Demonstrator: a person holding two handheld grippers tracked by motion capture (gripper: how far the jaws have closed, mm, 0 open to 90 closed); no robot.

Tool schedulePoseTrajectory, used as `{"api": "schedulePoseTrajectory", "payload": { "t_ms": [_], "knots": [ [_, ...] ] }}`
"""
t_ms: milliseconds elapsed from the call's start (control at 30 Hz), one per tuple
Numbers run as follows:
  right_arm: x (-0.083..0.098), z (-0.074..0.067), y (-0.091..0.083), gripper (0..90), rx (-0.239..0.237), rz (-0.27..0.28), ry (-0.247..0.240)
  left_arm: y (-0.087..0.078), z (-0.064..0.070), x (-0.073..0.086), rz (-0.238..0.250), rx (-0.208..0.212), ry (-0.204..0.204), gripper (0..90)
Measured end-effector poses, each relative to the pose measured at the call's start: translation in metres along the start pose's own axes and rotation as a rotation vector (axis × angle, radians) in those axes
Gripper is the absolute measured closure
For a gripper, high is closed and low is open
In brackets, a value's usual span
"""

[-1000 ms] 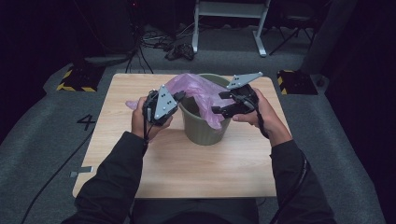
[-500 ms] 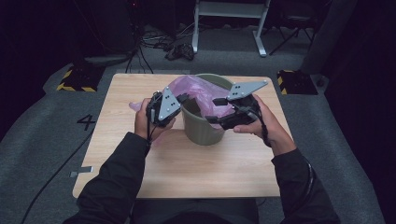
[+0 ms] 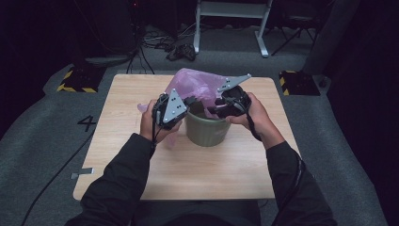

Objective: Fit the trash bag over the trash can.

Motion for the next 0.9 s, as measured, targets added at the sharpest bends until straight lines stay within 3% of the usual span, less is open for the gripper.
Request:
{"api": "schedulePoseTrajectory", "payload": {
  "t_ms": [133,200,400,533,700,733,800,900],
  "knots": [
    [0.001,0.001,0.003,51.6,-0.013,-0.003,0.004,-0.005,-0.003,-0.001,0.001,-0.016,0.010,90.0],
    [0.001,0.000,0.000,44.6,-0.042,0.011,-0.007,-0.010,-0.009,-0.001,0.006,-0.024,0.005,90.0],
    [0.005,0.004,-0.027,33.9,-0.127,0.110,-0.021,-0.023,-0.020,0.006,0.005,-0.020,-0.009,90.0],
    [0.007,0.013,-0.042,34.0,-0.116,0.171,0.008,-0.023,-0.018,0.011,0.008,-0.002,-0.013,90.0],
    [0.007,0.011,-0.034,46.1,-0.071,0.129,-0.017,-0.015,-0.009,0.013,0.001,0.036,0.007,90.0],
    [0.007,0.008,-0.031,46.1,-0.091,0.118,-0.027,-0.013,-0.007,0.012,-0.002,0.041,0.014,90.0],
    [0.006,0.003,-0.028,41.9,-0.083,0.119,-0.055,-0.010,-0.004,0.011,-0.011,0.047,0.023,90.0],
    [0.002,-0.007,-0.032,33.4,-0.064,0.178,-0.108,-0.006,-0.002,0.008,-0.013,0.059,0.027,90.0]
  ]
}}
Point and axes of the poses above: each handheld gripper's, and its own axes: y roughly forward along the jaws, x roughly out of its underside, z roughly to its right, the point moved 2 cm from there along y, roughly forward along the jaws, and after that the axes turned 7 degrees about x, right-handed, at the moved point
